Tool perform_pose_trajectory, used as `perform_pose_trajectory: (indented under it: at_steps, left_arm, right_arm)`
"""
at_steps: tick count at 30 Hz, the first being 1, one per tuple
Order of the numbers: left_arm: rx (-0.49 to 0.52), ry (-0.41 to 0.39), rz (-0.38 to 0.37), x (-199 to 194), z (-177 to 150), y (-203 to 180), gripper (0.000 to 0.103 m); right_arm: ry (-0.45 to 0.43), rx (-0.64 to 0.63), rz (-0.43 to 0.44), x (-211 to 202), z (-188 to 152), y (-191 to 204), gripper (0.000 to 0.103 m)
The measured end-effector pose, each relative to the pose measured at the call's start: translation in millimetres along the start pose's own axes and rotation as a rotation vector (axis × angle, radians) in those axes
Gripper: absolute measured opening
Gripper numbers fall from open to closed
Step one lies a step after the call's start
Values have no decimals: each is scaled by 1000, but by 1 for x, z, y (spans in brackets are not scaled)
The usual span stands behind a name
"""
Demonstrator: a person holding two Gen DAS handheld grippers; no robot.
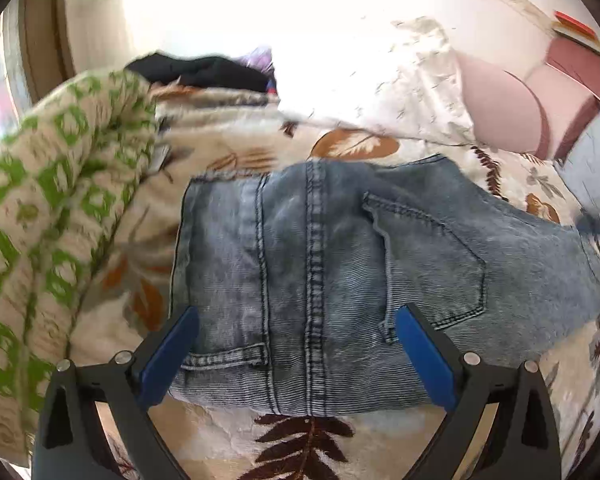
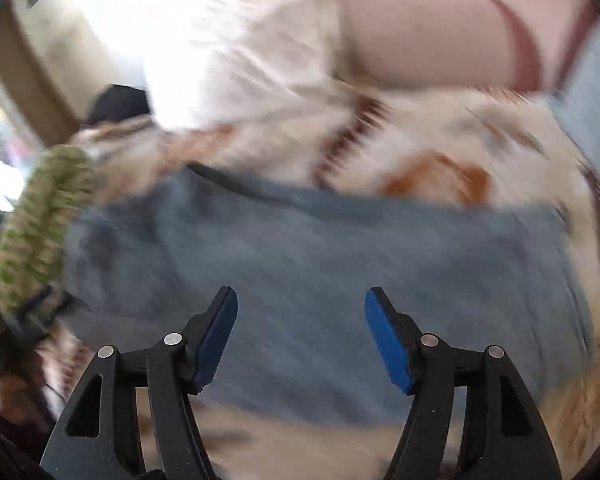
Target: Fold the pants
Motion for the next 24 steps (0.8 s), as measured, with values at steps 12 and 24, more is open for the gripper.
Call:
perform_pose_trajectory:
  at_steps: [12,24]
  left_arm:
    - [142,-2,-98,7,-7,-29,100]
    - [34,72,-84,32,-4,-4,100]
  right_arm:
    - [169,16,324,122,117,57,69]
    - [350,-43,447,177,121,75,60]
Point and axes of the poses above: each gripper's, at about its wrist camera, not at the fingertips, and x roughly the way its jaws point, y to its left, z to its top, the point moved 3 cm from there along x, roughly the way its jaws point, and after that the axes turned 10 degrees about -x, right-handed, at the moved point
